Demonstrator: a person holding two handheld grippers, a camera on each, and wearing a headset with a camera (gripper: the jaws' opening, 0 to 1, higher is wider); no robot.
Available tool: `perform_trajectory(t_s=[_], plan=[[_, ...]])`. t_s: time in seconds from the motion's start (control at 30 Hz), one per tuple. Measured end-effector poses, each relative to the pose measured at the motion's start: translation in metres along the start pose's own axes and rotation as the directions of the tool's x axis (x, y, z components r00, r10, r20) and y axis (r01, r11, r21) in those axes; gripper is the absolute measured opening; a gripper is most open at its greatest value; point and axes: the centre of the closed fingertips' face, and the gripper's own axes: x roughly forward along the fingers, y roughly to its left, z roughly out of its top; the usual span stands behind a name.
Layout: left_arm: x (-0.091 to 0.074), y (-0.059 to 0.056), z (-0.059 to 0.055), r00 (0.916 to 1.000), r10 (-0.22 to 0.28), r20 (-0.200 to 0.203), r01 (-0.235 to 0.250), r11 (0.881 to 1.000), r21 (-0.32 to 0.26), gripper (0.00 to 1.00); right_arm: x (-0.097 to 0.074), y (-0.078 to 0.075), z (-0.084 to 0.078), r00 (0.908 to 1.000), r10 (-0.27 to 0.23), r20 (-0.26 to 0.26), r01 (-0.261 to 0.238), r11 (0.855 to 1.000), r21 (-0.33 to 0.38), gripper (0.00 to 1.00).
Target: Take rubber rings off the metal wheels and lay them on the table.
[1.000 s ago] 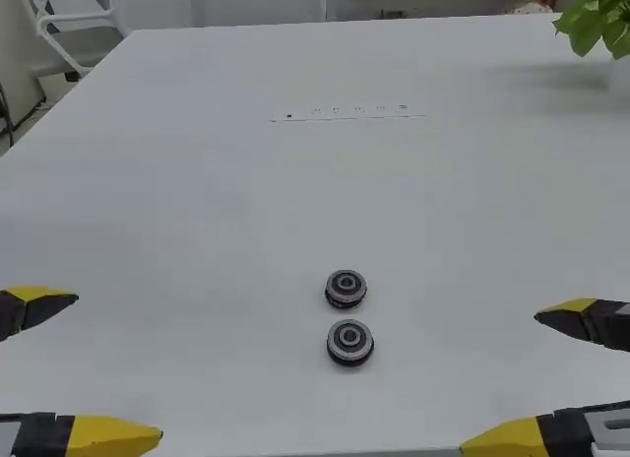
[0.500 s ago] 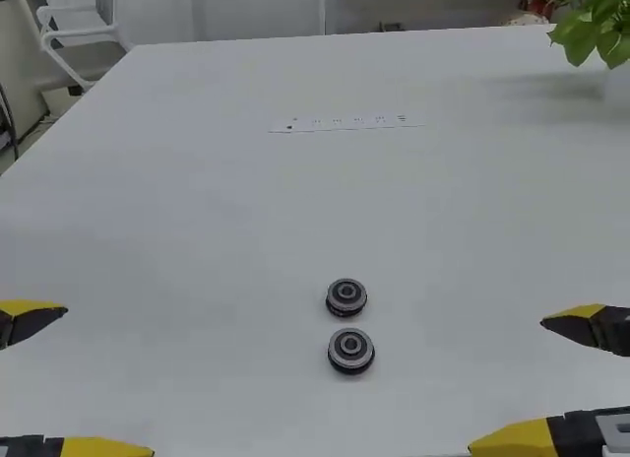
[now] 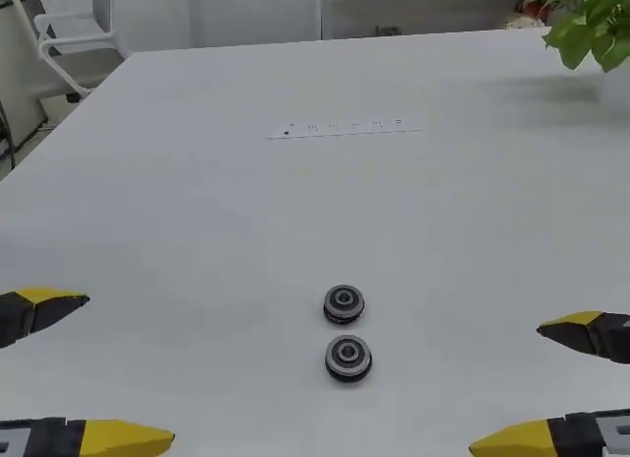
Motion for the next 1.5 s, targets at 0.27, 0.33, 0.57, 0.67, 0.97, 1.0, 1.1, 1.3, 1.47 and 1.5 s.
perform_trajectory(t_s=[0.27,0.33,0.57,0.67,0.97,1.0,1.1,1.3,1.47,1.5], plan=[[0.007,-0.006,0.008,0.9997,-0.025,-0.007,0.025,0.999,0.027,0.93,-0.001,-0.004,0.003,0.9998,-0.004,0.021,0.003,1.0,0.02,0.84],[0.008,-0.007,0.011,0.9995,-0.03,-0.003,0.03,0.999,0.035,0.93,-0.001,-0.005,0.004,0.9997,-0.003,0.024,0.003,1.0,0.023,0.84],[0.014,-0.007,0.027,0.9988,-0.044,0.023,0.043,0.997,0.063,0.92,0.0,-0.007,0.01,0.9987,0.0,0.051,-0.002,0.999,0.033,0.82],[0.015,-0.007,0.032,0.9978,-0.053,0.039,0.051,0.997,0.064,0.92,0.0,-0.008,0.013,0.9981,-0.002,0.061,0.0,0.999,0.032,0.82],[0.023,-0.005,0.043,0.9959,-0.075,0.05,0.07,0.993,0.091,0.9,0.005,-0.01,0.022,0.9965,0.009,0.084,-0.011,1.0,0.024,0.8],[0.025,-0.006,0.044,0.9951,-0.082,0.056,0.076,0.993,0.095,0.9,0.006,-0.01,0.024,0.996,0.012,0.089,-0.013,1.0,0.02,0.8],[0.03,-0.007,0.05,0.9933,-0.095,0.065,0.088,0.99,0.107,0.89,0.008,-0.011,0.032,0.9942,0.016,0.106,-0.017,1.0,0.007,0.8],[0.039,-0.007,0.065,0.9886,-0.123,0.087,0.11,0.983,0.145,0.88,0.012,-0.014,0.05,0.9883,0.024,0.15,-0.022,1.0,-0.018,0.77],[0.049,-0.006,0.081,0.9837,-0.149,0.101,0.128,0.974,0.187,0.87,0.018,-0.015,0.058,0.9869,0.04,0.156,-0.034,0.999,-0.04,0.73],[0.053,-0.006,0.084,0.9818,-0.16,0.102,0.138,0.971,0.197,0.86,0.02,-0.015,0.06,0.9859,0.048,0.16,-0.042,0.998,-0.044,0.72]])
